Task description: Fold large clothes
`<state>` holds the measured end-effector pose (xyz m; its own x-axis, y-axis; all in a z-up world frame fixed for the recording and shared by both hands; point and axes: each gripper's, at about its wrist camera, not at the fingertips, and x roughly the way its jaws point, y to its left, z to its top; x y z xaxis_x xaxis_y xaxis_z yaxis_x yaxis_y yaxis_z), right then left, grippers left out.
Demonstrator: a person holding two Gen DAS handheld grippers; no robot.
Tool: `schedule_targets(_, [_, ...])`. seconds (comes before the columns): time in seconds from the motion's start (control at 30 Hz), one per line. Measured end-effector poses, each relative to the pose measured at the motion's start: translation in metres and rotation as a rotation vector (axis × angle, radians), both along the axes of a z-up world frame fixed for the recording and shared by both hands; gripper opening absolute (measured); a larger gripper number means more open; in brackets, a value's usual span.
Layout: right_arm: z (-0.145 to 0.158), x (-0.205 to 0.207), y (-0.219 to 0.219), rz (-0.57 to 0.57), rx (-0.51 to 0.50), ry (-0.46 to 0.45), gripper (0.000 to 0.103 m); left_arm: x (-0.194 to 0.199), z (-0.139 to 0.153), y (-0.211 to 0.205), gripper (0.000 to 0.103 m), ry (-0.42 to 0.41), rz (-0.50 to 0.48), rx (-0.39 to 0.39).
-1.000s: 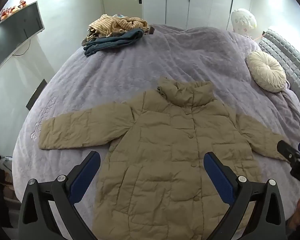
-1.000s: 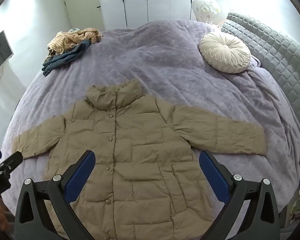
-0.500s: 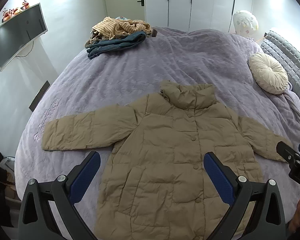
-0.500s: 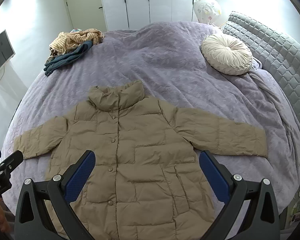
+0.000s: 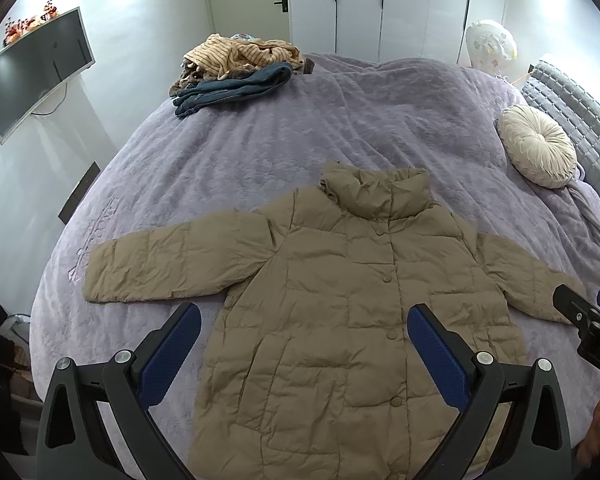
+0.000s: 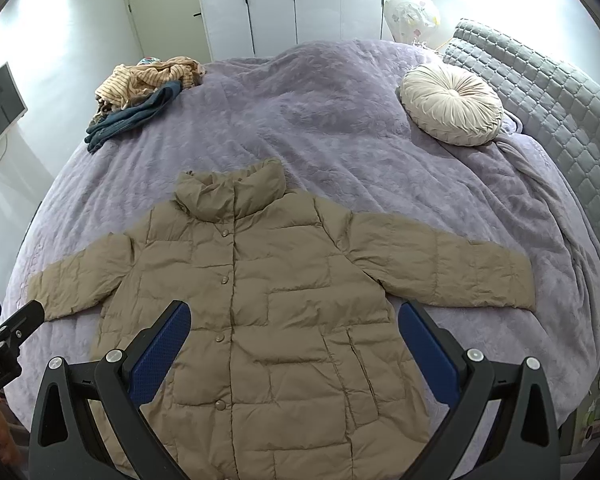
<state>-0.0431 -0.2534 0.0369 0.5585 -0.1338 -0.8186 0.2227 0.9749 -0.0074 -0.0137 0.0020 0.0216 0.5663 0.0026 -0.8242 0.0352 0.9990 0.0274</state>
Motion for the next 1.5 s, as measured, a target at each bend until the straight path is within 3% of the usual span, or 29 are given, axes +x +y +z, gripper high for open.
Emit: schedule_targets(1.5, [-0.005,0.002,0.002,0.002,0.004,0.015,0.103,0.009,-0.008,0.001,0.103,0.020,0.003,-0.002])
